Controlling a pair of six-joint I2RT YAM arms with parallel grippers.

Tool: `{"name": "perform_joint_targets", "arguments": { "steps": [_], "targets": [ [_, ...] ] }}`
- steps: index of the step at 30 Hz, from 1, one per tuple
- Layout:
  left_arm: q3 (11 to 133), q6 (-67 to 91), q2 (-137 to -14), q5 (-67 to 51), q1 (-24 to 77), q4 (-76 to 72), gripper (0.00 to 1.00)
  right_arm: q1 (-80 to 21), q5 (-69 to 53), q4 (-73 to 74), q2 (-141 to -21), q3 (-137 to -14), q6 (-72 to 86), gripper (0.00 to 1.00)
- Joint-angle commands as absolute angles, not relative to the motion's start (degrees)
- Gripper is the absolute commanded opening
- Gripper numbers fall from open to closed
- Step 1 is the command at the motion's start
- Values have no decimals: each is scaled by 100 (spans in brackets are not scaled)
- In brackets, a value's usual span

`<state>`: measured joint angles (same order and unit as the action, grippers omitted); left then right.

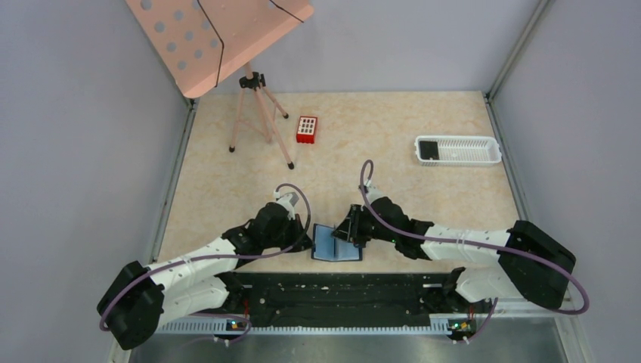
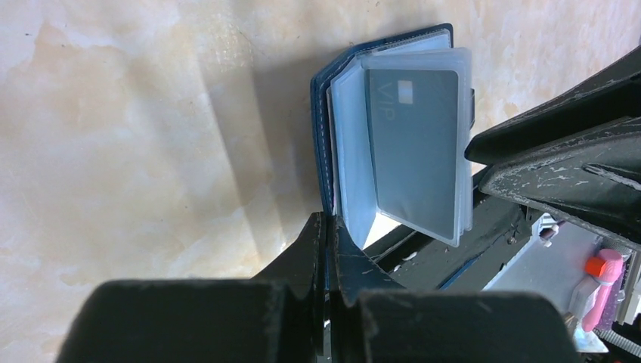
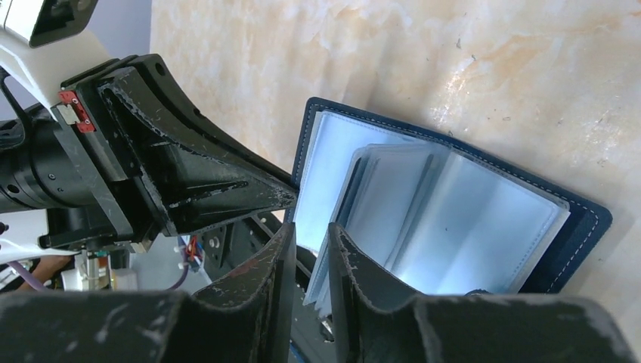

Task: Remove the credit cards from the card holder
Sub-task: Remove the credit card from the card holder.

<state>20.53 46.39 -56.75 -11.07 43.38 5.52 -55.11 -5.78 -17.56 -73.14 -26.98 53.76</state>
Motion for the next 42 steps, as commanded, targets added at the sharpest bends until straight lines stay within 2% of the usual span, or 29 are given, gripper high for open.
{"name": "perform_joint_targets", "arguments": {
  "steps": [1,10,19,25,30,34,37,42],
  "targets": [
    [2004,4661,-5627,-1090,4333,328,0,-5582,-631,-2004,-7401,-2680,5291,22],
    [1986,4662,-5582,-1073,4333,353,0,-5590,-642,-1906,-7666,-2786,5273,29],
    [2012,4667,-5636,-1082,4333,338,0,-5590,-660,-1837,-7786,-2840,5247,31],
    [2048,4655,-5553,-1082,4333,431,0,-5592,96,-375,-7555,-3176,5147,31],
    [2057,4651,-5497,-1072,4333,470,0,-5594,667,623,-6913,-3480,5076,36],
    [2041,4692,-5502,-1118,4333,413,0,-5649,607,377,-6709,-3485,5126,41],
    [2017,4725,-5527,-1148,4337,355,0,-5830,545,-28,-6757,-3479,5172,50],
    [2013,4763,-5530,-1182,4333,322,0,-6067,382,-560,-7153,-3626,5280,51]
  ]
}}
